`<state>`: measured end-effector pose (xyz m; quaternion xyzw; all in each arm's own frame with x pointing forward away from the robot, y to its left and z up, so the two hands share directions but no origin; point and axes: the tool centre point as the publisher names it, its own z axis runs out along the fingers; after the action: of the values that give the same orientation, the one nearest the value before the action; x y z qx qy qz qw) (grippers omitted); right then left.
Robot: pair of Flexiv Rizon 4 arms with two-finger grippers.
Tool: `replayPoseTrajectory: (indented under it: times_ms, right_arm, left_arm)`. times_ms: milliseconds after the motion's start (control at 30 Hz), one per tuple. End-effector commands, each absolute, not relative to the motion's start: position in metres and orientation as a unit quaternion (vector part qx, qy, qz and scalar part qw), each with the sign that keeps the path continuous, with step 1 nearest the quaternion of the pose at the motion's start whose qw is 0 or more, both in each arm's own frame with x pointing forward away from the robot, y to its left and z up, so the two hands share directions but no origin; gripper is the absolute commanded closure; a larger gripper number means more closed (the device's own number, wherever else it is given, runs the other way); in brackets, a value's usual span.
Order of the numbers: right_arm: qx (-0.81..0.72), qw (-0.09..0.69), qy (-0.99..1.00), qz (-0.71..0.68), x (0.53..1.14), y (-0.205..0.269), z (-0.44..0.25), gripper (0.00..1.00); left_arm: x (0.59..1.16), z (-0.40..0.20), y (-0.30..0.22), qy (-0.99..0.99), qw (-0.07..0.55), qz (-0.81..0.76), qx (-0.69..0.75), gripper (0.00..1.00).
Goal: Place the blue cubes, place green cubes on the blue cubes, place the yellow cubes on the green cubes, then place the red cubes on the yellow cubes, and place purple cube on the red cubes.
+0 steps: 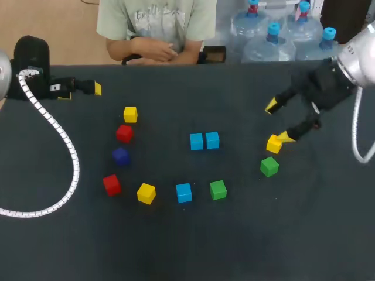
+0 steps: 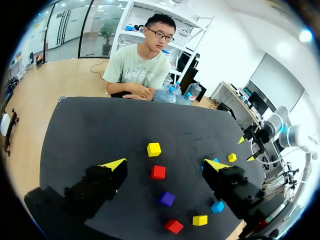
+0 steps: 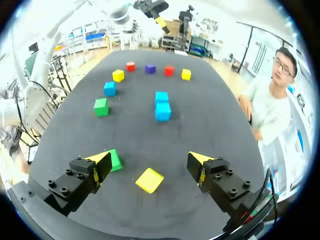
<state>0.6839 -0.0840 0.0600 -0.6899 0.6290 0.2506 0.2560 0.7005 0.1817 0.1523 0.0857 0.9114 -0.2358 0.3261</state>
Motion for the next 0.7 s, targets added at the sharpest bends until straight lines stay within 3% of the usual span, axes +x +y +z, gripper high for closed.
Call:
replayPoseTrajectory:
  times_ms: [33, 700]
  right_arm:
    - [-0.699, 0.229, 0.612, 0.290, 0.6983, -0.0773, 0.0610, 0.00]
    - [-0.690, 0.214, 0.630, 0.284, 0.6963, -0.0851, 0.0585, 0.00]
  left_arm:
    - [0.7001, 0.1507, 0.1835, 0.909, 0.329, -0.240, 0.087, 0.00]
    - [0.7001, 0.1507, 0.1835, 0.909, 0.329, -0.240, 0.087, 0.00]
